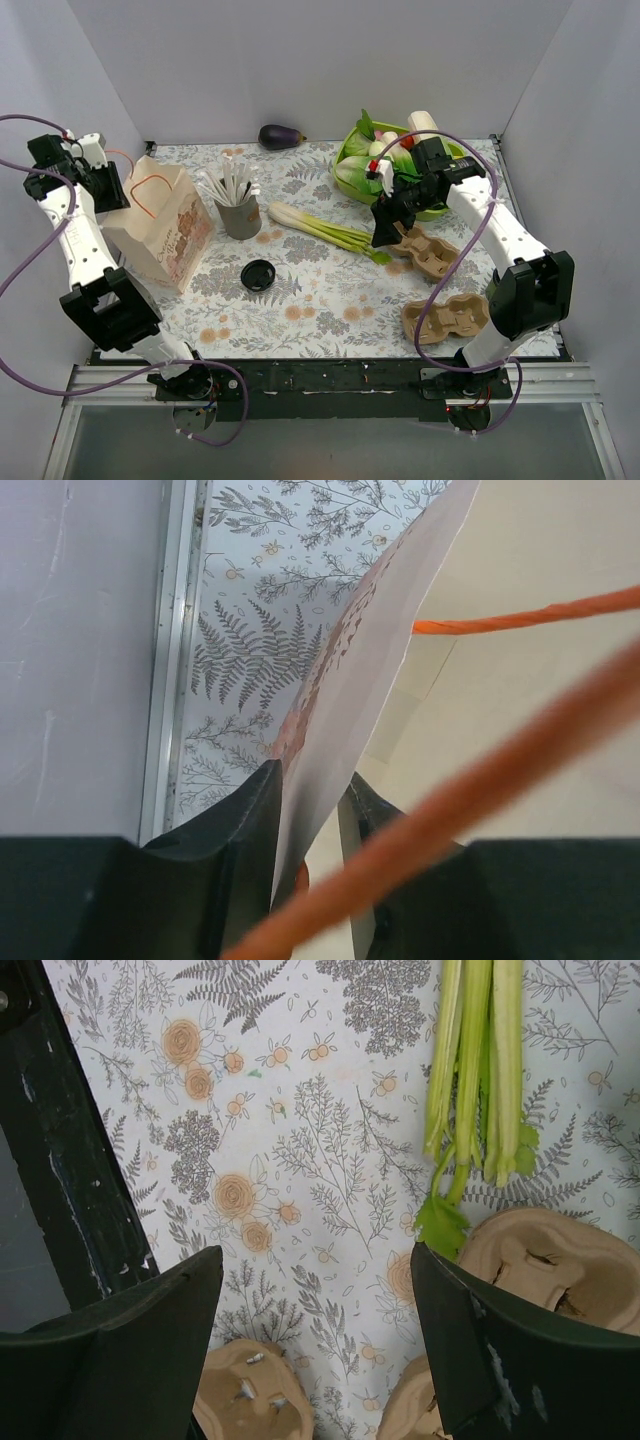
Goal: Pack the takeout coffee
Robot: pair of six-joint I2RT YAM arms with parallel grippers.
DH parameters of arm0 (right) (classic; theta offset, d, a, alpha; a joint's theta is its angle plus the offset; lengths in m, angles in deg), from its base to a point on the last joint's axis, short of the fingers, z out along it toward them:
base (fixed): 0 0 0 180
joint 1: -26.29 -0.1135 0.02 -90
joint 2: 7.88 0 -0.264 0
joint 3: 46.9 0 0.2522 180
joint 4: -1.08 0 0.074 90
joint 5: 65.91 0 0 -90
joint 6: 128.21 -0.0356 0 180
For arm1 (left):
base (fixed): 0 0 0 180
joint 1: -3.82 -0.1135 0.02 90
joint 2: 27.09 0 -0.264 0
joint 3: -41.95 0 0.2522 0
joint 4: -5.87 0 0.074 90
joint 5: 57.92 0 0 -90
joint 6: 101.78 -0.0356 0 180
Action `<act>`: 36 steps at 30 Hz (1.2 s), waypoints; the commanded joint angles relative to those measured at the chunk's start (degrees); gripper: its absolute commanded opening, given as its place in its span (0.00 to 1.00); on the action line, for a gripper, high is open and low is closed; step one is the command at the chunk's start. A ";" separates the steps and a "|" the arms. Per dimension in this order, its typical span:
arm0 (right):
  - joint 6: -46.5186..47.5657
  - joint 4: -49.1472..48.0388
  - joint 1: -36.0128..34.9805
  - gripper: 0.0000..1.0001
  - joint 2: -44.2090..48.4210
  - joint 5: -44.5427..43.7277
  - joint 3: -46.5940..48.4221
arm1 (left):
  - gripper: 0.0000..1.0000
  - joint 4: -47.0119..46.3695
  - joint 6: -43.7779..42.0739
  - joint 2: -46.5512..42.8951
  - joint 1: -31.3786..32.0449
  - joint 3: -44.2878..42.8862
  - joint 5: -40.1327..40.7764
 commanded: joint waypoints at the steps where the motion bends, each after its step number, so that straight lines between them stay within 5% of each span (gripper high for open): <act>1: 0.79 -0.57 -0.29 0.83 2.92 0.72 -2.14 | 0.25 4.50 -0.09 -1.88 -0.05 -5.18 -1.12; 7: 1.23 -1.09 -0.29 0.82 3.54 0.99 -3.02 | 0.00 7.93 0.17 -5.91 0.39 -4.22 -0.77; 13: 0.44 -2.67 -0.29 0.82 3.36 1.16 -2.93 | 0.00 12.15 0.78 -7.41 2.68 -8.34 1.34; 21: -2.64 -5.49 -0.29 0.82 2.13 3.27 -1.53 | 0.00 12.34 5.18 -5.22 5.93 -29.41 3.71; 27: -5.36 -7.60 -0.21 0.82 2.04 2.66 -0.21 | 0.00 6.45 7.11 -5.13 6.55 -37.95 -9.52; 36: -16.76 -13.39 7.59 0.81 3.10 -4.74 -0.13 | 0.00 -4.98 10.98 -7.06 9.35 -33.84 -38.62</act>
